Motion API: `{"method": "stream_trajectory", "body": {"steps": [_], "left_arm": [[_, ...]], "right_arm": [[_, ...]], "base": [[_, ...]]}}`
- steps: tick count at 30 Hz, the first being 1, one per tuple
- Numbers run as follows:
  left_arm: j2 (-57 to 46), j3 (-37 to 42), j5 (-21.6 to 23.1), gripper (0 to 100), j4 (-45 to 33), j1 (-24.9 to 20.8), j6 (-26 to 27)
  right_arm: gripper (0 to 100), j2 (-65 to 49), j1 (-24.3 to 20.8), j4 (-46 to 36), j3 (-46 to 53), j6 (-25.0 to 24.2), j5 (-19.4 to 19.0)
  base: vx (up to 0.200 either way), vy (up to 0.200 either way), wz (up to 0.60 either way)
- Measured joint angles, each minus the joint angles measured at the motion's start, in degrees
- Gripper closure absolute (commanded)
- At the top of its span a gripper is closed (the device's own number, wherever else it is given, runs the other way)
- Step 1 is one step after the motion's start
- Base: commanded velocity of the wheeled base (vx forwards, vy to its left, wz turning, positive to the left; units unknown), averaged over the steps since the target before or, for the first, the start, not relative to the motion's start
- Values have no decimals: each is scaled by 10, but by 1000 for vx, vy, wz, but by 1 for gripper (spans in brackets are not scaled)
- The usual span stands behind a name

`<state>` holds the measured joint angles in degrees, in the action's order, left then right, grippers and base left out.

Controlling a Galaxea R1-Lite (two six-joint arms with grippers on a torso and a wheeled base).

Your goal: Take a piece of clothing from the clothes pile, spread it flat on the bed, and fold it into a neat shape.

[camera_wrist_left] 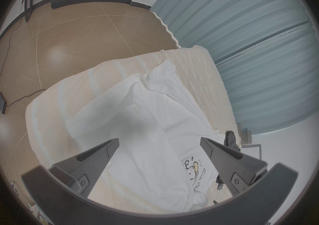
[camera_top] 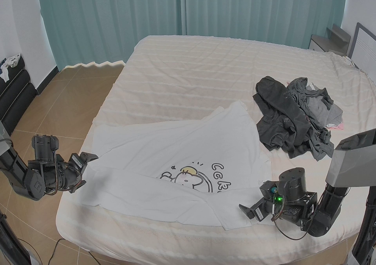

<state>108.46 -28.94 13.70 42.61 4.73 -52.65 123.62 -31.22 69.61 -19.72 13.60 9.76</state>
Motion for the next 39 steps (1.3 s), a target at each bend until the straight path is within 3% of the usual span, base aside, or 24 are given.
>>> {"method": "stream_trajectory", "body": {"steps": [4, 9, 17, 39], "left_arm": [[0, 0, 0, 0, 0, 0, 0], [0, 0, 0, 0, 0, 0, 0], [1, 0, 0, 0, 0, 0, 0], [1, 0, 0, 0, 0, 0, 0]], "right_arm": [[0, 3, -11, -105, -62, 0, 56], [0, 11, -33, -202, -132, -2, 95], [0, 26, -39, -218, -148, -2, 127], [0, -33, 20, -217, -24, -3, 141]], "base": [[0, 0, 0], [0, 0, 0], [0, 0, 0], [0, 0, 0]]}}
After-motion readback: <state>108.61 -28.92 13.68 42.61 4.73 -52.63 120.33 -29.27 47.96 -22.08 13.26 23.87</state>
